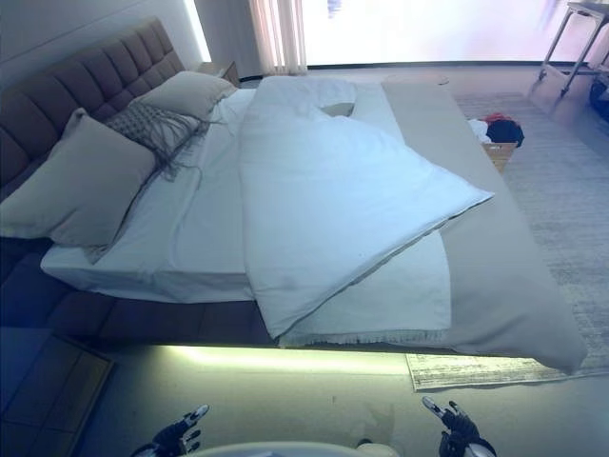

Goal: Make the bed neatly

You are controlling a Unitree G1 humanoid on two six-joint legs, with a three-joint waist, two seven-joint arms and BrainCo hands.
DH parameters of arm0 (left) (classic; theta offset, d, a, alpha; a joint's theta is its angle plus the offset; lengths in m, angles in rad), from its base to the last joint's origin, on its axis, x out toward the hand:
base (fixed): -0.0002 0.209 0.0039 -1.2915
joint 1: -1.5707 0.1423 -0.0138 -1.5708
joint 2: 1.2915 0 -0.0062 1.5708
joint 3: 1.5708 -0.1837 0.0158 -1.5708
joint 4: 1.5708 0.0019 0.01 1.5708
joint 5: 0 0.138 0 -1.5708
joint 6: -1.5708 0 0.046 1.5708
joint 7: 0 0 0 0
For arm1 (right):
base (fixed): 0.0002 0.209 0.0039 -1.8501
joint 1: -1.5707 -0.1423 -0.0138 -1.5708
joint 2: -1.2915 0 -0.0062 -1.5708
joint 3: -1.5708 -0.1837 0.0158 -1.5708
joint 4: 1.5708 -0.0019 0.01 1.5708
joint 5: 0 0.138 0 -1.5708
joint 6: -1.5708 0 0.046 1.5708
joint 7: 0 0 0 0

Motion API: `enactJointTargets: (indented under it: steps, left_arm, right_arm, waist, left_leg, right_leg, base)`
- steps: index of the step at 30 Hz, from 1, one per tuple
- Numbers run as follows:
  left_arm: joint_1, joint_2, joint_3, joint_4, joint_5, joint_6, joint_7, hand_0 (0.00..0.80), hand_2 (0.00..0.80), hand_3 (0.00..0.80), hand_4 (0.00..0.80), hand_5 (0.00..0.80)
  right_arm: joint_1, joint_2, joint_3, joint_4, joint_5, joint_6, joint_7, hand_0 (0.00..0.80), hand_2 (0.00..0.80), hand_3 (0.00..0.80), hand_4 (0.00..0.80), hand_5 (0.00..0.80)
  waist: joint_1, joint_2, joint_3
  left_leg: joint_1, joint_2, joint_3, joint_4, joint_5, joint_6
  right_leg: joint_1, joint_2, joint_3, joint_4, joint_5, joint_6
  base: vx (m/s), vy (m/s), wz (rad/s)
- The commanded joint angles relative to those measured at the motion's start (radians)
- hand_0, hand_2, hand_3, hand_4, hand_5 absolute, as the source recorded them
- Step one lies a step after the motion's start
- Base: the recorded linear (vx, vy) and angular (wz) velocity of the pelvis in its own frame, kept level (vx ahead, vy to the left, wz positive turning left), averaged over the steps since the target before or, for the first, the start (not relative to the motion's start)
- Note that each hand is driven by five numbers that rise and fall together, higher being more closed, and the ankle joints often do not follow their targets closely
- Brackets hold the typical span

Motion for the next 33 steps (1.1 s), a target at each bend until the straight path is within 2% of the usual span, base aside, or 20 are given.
enactJointTargets:
  steps: [1,20,33]
  left_arm:
    - [-0.059,0.017,0.035,0.017,0.026,-0.006,0.001,0.0,0.0,0.0,0.0,0.0]
    - [-0.073,-0.059,0.008,0.031,-0.036,-0.016,0.0,0.0,0.0,0.0,0.0,0.0]
    - [-0.076,-0.05,0.032,0.056,-0.046,0.004,0.02,0.0,0.0,0.0,0.0,0.0]
  right_arm:
    - [-0.064,0.017,0.001,0.035,0.002,-0.002,-0.008,0.0,0.0,0.0,0.0,0.0]
    - [-0.091,0.109,0.033,0.071,0.025,0.064,-0.033,0.0,0.0,0.0,0.0,0.0]
    - [-0.091,0.107,0.041,0.079,0.031,0.072,-0.031,0.0,0.0,0.0,0.0,0.0]
  waist:
    - [0.023,-0.059,-0.008]
    - [0.001,-0.055,-0.003]
    - [-0.009,-0.064,0.022]
  left_leg:
    - [-0.039,-0.062,-0.012,-0.006,0.027,0.021]
    - [-0.019,-0.053,0.016,-0.006,0.022,0.026]
    - [-0.027,-0.044,0.02,-0.001,0.04,0.035]
  right_leg:
    - [0.01,-0.013,0.017,0.012,0.013,0.059]
    - [0.019,-0.003,0.055,0.01,0.021,0.05]
    - [-0.014,0.015,0.068,0.068,-0.001,0.031]
  base:
    - [0.0,0.0,0.0]
    - [-0.001,0.002,-0.01]
    - [0.004,-0.046,-0.03]
